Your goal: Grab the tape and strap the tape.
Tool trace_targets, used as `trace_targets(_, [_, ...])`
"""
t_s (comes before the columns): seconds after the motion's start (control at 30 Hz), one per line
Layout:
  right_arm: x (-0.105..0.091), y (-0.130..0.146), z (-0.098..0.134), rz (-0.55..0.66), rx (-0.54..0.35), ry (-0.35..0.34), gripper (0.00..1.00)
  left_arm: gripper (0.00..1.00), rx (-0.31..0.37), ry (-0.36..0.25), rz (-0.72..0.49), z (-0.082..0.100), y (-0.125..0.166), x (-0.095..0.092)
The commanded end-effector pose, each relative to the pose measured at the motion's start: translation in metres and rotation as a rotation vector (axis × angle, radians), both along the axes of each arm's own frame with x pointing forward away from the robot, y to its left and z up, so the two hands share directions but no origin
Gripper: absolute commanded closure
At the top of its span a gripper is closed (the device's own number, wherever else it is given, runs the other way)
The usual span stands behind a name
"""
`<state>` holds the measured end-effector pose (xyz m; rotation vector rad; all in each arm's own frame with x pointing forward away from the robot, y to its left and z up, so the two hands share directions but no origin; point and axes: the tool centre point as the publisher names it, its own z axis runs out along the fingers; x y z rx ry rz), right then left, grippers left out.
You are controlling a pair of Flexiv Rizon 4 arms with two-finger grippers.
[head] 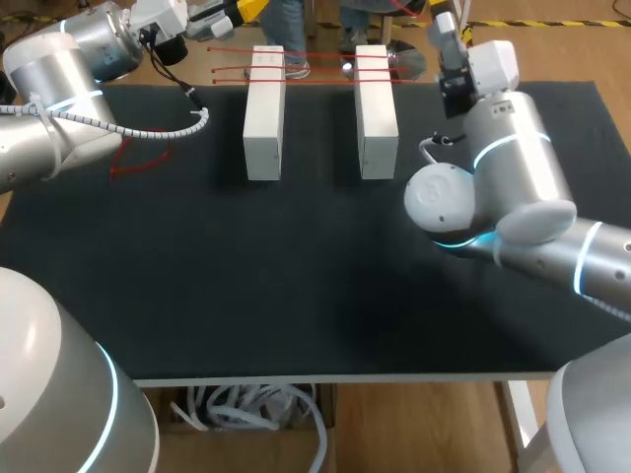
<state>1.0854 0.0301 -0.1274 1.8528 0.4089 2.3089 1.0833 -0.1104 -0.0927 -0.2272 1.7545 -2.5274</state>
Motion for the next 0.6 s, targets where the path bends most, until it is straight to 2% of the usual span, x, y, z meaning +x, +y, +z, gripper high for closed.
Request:
trace_targets(0.03, [0.0017,0.0015,0.0012,-0.002,0.014,-0.008,0.0,1.0,-0.001,0.0,0.002,-0.0004,-0.0006,-0.0002])
trace_targets(0.33, [-0.0006,-0.001,-0.0012,0.006,0.042,-0.015,0.0,1.0,-0.001,0.0,0.002,-0.0004,-0.0006,-0.0002])
trace_targets(0.5, [-0.0017,-0.0008,-0.0017,0.001,0.091,-0.013,0.0,1.0,-0.001,0.0,0.002,-0.0004,-0.0006,-0.0002])
trace_targets(0.6, [-0.002,-0.0018,0.0001,-0.01,0.077,-0.026,0.0,1.0,-0.001,0.0,0.002,-0.0004,-0.0006,-0.0002])
